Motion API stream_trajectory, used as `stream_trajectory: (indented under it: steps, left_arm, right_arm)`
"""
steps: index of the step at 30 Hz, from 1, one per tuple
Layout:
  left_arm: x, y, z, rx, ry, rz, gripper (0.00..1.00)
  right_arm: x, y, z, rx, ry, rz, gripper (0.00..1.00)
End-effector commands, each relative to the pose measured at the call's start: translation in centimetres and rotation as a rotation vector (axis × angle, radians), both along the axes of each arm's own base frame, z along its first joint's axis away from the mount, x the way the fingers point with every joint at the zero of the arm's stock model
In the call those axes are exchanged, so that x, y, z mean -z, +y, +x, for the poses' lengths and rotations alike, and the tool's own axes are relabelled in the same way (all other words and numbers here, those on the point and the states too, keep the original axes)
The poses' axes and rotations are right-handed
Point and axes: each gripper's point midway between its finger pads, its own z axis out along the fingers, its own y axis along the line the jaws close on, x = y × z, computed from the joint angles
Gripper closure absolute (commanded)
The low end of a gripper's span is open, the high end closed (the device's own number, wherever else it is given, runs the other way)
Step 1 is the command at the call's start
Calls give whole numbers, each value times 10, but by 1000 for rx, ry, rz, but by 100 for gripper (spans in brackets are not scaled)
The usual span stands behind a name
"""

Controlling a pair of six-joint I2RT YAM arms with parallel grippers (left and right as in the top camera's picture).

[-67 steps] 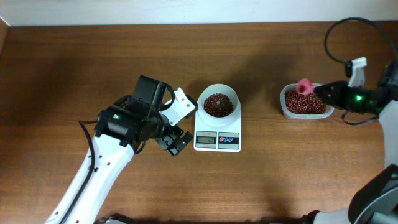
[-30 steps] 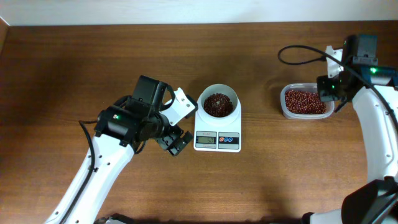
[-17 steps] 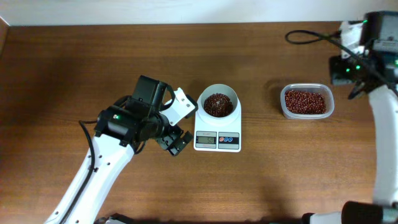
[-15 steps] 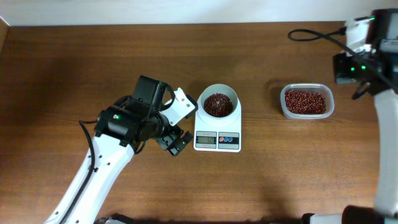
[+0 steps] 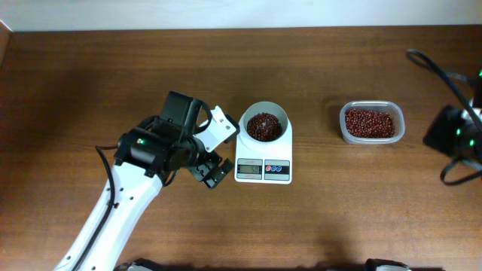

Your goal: Scoop and weigh 50g on scale

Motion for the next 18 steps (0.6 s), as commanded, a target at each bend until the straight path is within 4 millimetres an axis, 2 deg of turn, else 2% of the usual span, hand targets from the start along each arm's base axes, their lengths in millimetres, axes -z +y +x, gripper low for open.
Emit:
stream_trajectory:
  steps: [1, 5, 10, 13, 18]
  left_arm:
    - [-4, -3, -4, 3, -5, -20, 1]
    - [-4, -3, -4, 3, -5, -20, 1]
    - [-4, -3, -4, 3, -6, -20, 1]
    - [-4, -3, -4, 3, -6, -20, 1]
    - [-4, -3, -4, 3, -6, -20, 1]
  right_arm:
    - [3, -10, -15, 232, -18, 24, 96]
    - [14, -10, -15, 237, 14, 24, 96]
    - [36, -12, -3, 240, 33, 26, 96]
    - [58, -12, 4, 240, 60, 25, 96]
    - [112, -10, 4, 236, 160, 39, 96]
